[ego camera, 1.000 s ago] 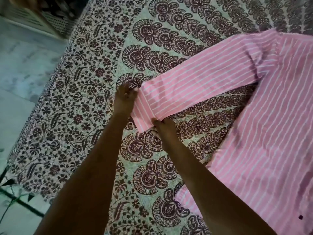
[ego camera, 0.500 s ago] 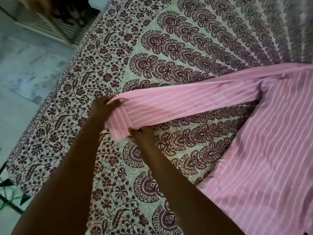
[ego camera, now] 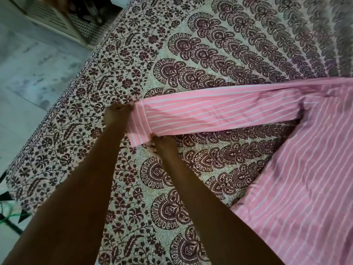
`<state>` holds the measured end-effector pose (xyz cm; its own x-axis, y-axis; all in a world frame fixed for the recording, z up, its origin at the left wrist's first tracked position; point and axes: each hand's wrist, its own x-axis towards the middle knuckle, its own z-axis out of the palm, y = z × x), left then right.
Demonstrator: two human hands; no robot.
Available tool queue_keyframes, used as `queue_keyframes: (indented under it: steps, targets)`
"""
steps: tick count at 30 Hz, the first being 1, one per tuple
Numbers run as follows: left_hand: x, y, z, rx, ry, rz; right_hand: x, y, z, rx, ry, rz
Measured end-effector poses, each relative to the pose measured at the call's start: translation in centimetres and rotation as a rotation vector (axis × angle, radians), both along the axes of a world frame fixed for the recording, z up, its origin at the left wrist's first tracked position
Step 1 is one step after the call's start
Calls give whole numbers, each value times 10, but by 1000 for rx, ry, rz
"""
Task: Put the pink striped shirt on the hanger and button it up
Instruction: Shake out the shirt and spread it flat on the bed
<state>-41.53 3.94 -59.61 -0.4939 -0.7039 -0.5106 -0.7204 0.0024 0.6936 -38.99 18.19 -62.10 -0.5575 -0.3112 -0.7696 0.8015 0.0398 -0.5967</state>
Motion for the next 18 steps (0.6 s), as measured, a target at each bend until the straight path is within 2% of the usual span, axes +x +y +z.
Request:
queue_keyframes:
  steps: [2, 4, 6, 8, 11, 14, 17, 18]
  targets:
    - [0, 1, -11, -267, -112, -136, -5, 9, -4, 92, 5, 77]
    - [-1, 6, -17, -459, -168, -195, -9, 30, -7, 218, 145, 168]
    - [-2, 20, -16, -651, -126, -219, -17, 59, -3, 378, 359, 163]
    - [-8, 40, -12, -760, -41, -272, -28, 90, 1, 423, 548, 74]
    - [-35, 73, -16, -809, 70, -467, -60, 137, 6, 509, 795, -78]
    - [-72, 109, -17, -720, 221, -646, -105, 186, 9, 689, 984, -272]
    - [-107, 153, -16, -612, 360, -768, -147, 239, 14, 993, 1047, -373]
    - [-115, 167, -16, -600, 389, -842, -156, 253, 16, 1031, 1024, -389]
